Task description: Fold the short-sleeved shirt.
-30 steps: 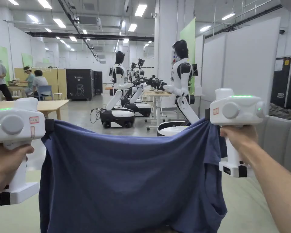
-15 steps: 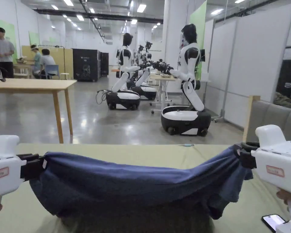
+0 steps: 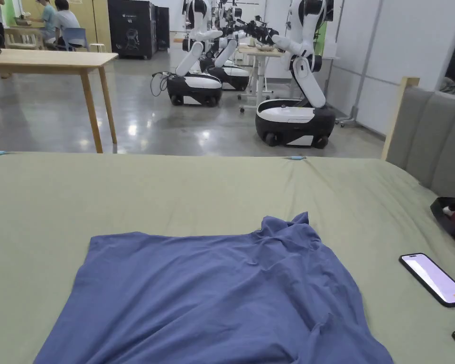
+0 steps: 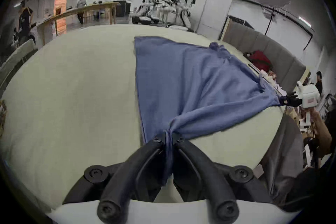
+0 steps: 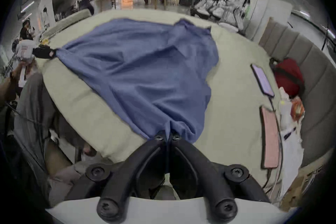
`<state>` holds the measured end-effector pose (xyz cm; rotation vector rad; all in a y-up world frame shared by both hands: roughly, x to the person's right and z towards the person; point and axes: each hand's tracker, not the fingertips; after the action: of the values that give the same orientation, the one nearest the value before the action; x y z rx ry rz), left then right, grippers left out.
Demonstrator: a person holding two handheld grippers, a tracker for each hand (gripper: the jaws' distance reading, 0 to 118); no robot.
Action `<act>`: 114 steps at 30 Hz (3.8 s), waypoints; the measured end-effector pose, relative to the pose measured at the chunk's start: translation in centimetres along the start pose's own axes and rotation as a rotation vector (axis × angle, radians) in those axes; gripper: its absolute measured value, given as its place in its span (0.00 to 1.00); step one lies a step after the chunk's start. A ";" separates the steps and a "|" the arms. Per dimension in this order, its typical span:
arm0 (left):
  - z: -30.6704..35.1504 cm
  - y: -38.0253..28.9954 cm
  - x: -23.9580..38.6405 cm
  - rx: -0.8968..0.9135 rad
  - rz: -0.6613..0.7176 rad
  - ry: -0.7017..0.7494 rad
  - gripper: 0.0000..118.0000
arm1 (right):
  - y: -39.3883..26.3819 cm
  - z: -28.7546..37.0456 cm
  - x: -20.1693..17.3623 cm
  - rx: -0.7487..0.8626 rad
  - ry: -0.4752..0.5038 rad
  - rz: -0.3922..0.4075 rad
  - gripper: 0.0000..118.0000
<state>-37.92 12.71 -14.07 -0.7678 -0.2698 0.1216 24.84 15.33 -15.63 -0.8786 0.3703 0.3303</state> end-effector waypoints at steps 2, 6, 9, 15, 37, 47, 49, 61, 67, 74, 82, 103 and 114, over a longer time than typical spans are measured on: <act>-0.5 -0.4 -0.9 0.013 0.017 0.000 0.04 | -0.3 -0.9 0.4 -0.026 -0.003 -0.008 0.02; -0.3 -0.1 -0.1 0.023 0.028 -0.001 0.05 | 0.1 -1.3 1.4 -0.025 0.017 -0.044 0.04; -0.1 0.1 0.4 0.025 0.020 0.005 0.78 | 0.1 -0.4 1.5 0.016 0.006 -0.036 0.78; 5.1 0.3 2.0 0.095 0.056 0.106 0.94 | -1.4 9.3 1.1 0.234 -0.164 -0.219 0.95; 3.7 1.2 2.2 0.104 0.034 0.038 0.95 | -0.4 15.8 -7.2 0.531 -0.153 -0.328 0.00; -0.5 -0.3 0.9 0.008 -0.091 0.139 0.04 | -2.9 13.9 -5.6 0.479 -0.127 -0.383 0.00; -0.5 -0.8 0.9 0.040 -0.102 0.108 0.04 | -2.7 13.3 -5.4 0.472 -0.097 -0.395 0.00; 0.1 -0.1 2.3 0.039 -0.077 0.117 0.04 | 0.6 3.3 -0.3 0.161 -0.084 -0.336 0.97; 0.7 0.0 2.8 0.052 -0.055 0.115 0.04 | -0.2 -1.0 0.8 0.009 -0.048 -0.341 0.73; 0.4 0.1 3.1 0.033 -0.070 0.115 0.04 | -0.5 -0.9 0.8 0.045 0.055 -0.348 0.07; 2.5 6.1 2.8 0.105 -0.068 0.101 0.04 | 5.0 3.5 1.9 0.224 -0.001 -0.309 0.07; -15.8 15.9 -0.2 -0.105 -0.094 0.243 0.04 | 20.2 -18.7 9.1 -0.029 -0.118 -0.309 0.10; -2.9 14.8 -0.5 0.198 -0.012 0.248 0.96 | 16.0 -1.9 6.2 0.376 -0.217 -0.273 0.96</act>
<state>-37.71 21.19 -26.53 -0.5775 -0.0260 0.0404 23.19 24.17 -30.37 -0.5086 0.1018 0.0946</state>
